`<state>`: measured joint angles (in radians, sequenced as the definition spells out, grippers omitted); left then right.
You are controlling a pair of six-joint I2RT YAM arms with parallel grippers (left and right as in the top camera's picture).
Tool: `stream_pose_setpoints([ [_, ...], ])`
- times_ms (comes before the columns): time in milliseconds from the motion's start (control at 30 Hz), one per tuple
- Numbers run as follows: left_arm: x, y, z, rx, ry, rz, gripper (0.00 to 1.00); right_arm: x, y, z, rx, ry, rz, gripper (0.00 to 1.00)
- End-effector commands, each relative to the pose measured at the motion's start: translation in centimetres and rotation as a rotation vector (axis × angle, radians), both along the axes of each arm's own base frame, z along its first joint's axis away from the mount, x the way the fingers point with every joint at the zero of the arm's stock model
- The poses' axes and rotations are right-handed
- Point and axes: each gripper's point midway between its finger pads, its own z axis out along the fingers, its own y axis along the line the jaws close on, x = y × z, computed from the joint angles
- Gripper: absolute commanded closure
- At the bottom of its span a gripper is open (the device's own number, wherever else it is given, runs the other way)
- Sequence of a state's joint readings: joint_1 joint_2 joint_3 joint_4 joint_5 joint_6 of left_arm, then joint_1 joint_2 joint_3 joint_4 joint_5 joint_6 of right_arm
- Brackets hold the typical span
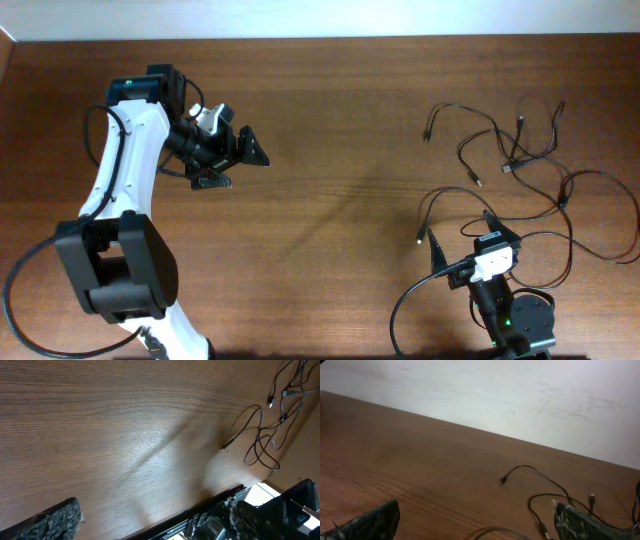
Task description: Untangle cables
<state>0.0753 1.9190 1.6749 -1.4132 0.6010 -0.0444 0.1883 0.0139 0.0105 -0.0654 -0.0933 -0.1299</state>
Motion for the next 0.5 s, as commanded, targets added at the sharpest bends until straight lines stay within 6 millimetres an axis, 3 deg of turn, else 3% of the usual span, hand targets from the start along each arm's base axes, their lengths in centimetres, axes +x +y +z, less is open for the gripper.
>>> stream_pose_setpoints([
  [0,0.23,0.07,0.24,0.000,-0.021,-0.014,0.01,-0.03,-0.05,-0.15,0.010,0.003,0.000,0.02],
  [467,0.25,0.07,-0.06,-0.001,-0.011,-0.014,0.01,-0.03,-0.05,-0.13,0.010,0.003,0.000,0.02],
])
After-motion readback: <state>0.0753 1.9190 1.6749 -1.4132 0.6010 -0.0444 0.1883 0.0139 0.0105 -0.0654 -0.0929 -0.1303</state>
